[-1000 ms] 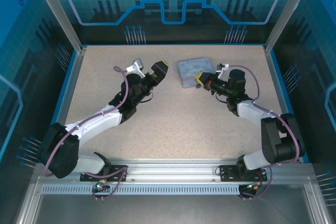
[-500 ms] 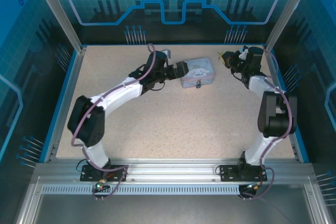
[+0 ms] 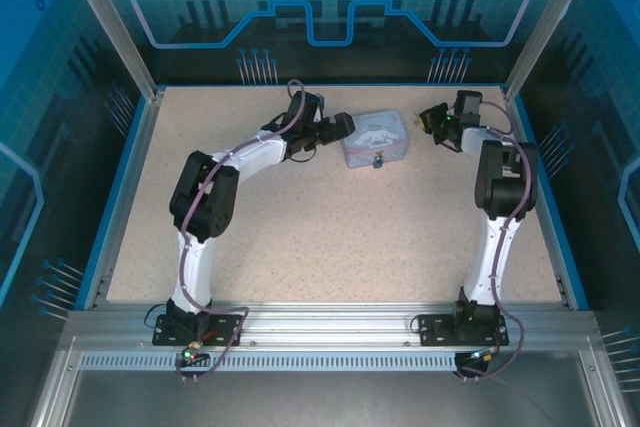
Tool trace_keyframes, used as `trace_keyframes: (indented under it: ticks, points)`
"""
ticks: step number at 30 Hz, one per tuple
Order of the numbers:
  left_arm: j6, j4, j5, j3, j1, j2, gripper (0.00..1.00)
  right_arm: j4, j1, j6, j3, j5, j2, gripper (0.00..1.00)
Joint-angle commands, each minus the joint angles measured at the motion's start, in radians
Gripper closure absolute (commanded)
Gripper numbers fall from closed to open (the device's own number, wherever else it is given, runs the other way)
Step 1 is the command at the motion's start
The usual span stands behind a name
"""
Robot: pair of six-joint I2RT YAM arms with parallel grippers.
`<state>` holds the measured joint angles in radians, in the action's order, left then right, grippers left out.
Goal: Unlock the padlock with the key
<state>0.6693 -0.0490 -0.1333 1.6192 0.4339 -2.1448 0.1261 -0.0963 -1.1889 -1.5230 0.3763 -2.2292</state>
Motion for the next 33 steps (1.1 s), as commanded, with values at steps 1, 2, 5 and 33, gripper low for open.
trace_keyframes:
  ticks: [1, 2, 5, 33]
  points:
    - [0.034, 0.028, -0.060, 0.091, -0.005, -0.072, 0.01, -0.045, 0.048, -0.003, -0.072, -0.009, -0.042, 1.00]
    - [0.040, 0.027, -0.064, 0.109, -0.004, -0.091, 0.01, -0.052, 0.061, 0.000, -0.086, -0.005, -0.053, 1.00]
    - [0.060, 0.062, -0.072, 0.118, -0.004, -0.121, 0.01, -0.048, 0.088, 0.002, -0.094, -0.002, -0.068, 1.00]
    - [0.206, 0.516, -0.021, -0.768, 0.000, 0.427, 0.01, 0.159, 0.436, -0.030, 0.619, -0.194, 0.434, 1.00]
